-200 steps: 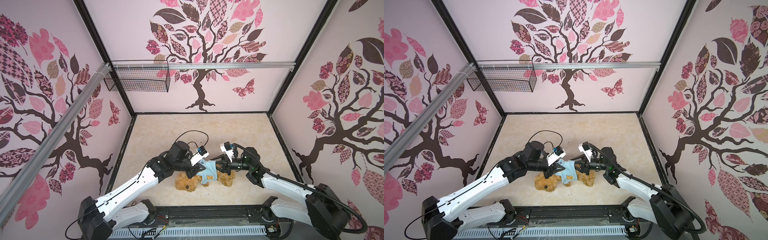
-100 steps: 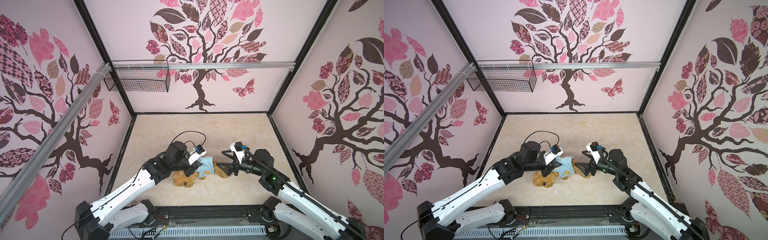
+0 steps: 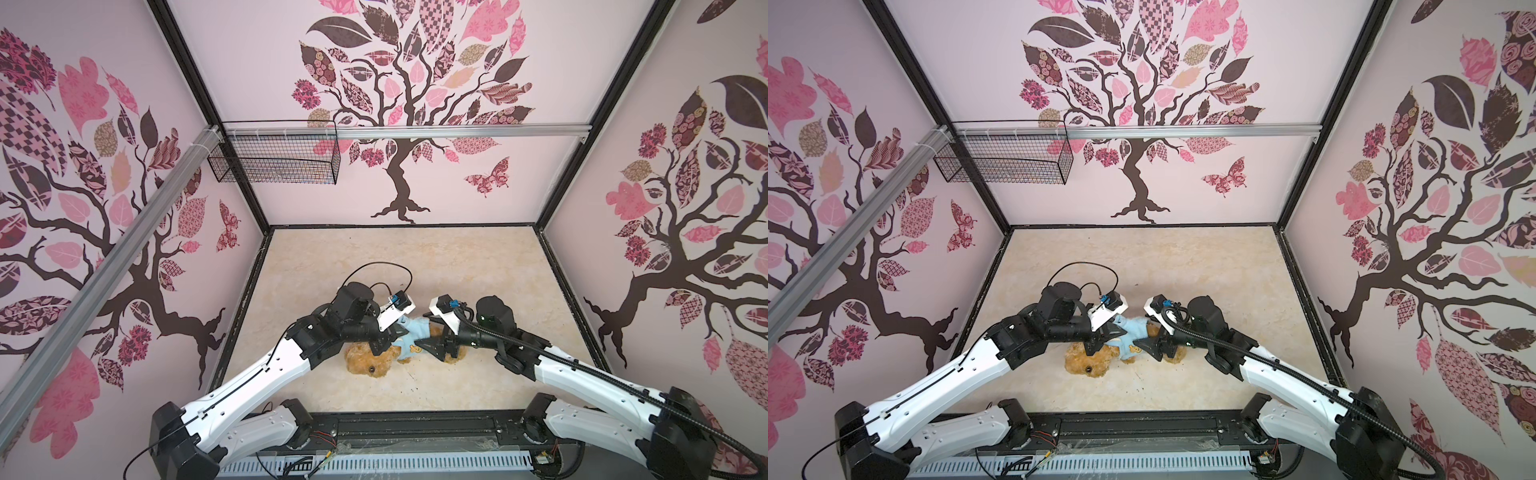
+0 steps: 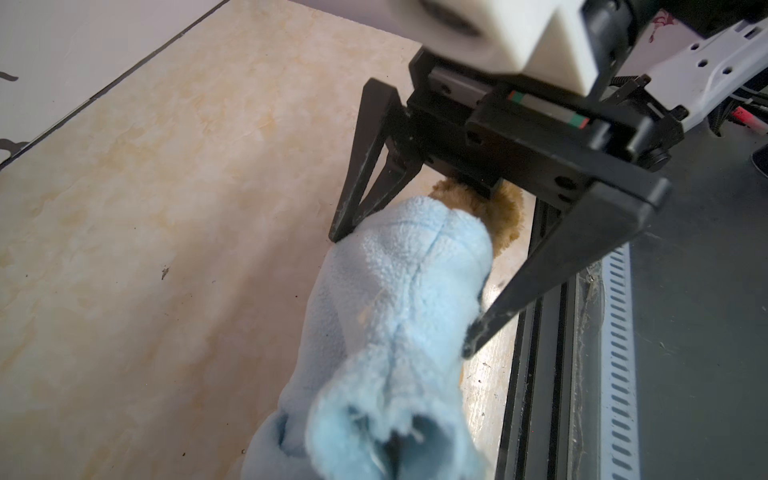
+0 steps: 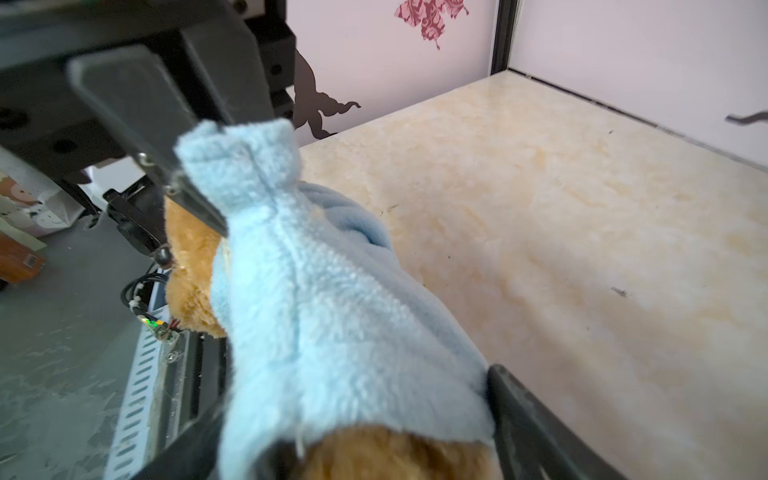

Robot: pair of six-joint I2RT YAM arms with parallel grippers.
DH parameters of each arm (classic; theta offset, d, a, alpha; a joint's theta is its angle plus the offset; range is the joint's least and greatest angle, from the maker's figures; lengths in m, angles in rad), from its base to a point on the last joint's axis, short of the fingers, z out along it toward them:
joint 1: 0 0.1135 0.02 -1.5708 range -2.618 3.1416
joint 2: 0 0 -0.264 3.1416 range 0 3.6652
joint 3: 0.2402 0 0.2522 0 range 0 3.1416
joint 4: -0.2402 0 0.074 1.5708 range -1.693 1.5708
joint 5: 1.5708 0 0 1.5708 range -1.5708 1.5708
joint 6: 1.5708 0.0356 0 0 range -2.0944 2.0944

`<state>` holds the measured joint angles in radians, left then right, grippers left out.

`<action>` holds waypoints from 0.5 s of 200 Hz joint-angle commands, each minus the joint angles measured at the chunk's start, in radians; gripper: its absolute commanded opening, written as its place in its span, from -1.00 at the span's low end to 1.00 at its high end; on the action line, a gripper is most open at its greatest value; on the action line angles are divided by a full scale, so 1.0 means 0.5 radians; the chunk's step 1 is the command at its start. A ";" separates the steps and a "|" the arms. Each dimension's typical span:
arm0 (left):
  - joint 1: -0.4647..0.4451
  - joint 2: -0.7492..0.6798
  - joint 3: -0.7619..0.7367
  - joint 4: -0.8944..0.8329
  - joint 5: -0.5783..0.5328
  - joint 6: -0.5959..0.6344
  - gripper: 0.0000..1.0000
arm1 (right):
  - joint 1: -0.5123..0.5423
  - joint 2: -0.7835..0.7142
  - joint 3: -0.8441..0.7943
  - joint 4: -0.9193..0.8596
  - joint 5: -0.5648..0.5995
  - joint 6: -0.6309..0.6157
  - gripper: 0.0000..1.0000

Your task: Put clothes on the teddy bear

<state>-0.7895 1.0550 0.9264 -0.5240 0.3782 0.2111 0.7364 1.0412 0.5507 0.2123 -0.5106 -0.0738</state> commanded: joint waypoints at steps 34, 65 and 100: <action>0.008 -0.077 -0.057 0.069 0.038 -0.005 -0.84 | 0.005 -0.020 -0.118 0.269 -0.084 0.040 -0.47; 0.008 -0.135 -0.080 0.000 -0.022 -0.054 -0.47 | 0.003 -0.063 -0.147 0.260 -0.084 0.079 -0.82; 0.007 -0.236 -0.031 -0.152 -0.147 -0.069 -0.13 | 0.003 -0.087 -0.162 0.239 -0.074 0.088 -0.89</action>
<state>-0.7898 0.9806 0.9066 -0.5491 0.3580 0.1848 0.7410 1.0264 0.4736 0.3290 -0.5480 -0.0414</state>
